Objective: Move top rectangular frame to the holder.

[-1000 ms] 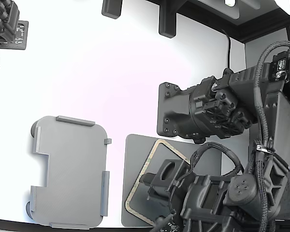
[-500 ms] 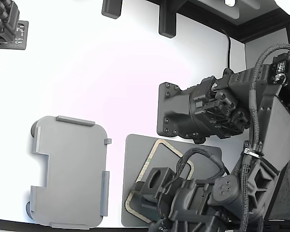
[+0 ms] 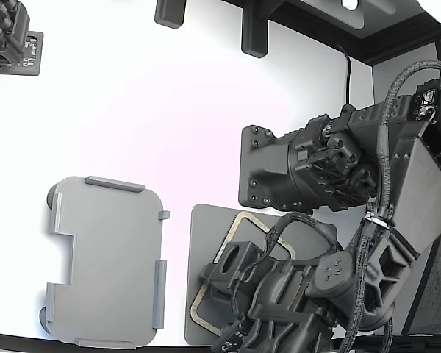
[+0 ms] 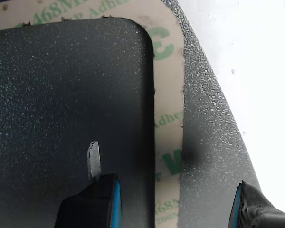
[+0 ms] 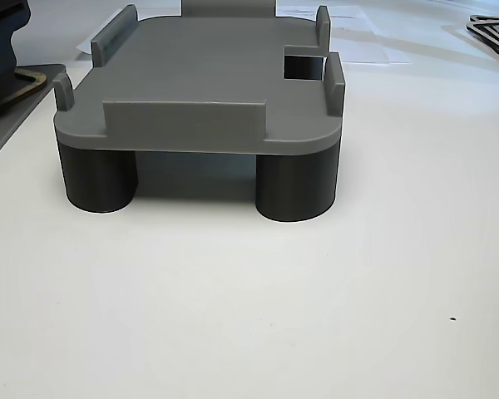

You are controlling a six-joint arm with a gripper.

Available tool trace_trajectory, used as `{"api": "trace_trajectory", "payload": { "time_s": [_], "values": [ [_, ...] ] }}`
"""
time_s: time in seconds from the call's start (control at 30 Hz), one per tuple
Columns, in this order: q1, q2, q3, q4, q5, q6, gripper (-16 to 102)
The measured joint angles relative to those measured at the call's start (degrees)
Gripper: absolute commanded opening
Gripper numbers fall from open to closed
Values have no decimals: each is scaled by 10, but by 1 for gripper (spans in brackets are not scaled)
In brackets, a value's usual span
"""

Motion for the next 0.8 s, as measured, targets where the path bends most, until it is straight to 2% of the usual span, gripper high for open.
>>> {"api": "trace_trajectory", "payload": {
  "time_s": [0.33, 0.8],
  "values": [
    [-11, 4, 13, -23, -12, -11, 95],
    [-29, 4, 32, -47, -25, -37, 84]
  ]
}}
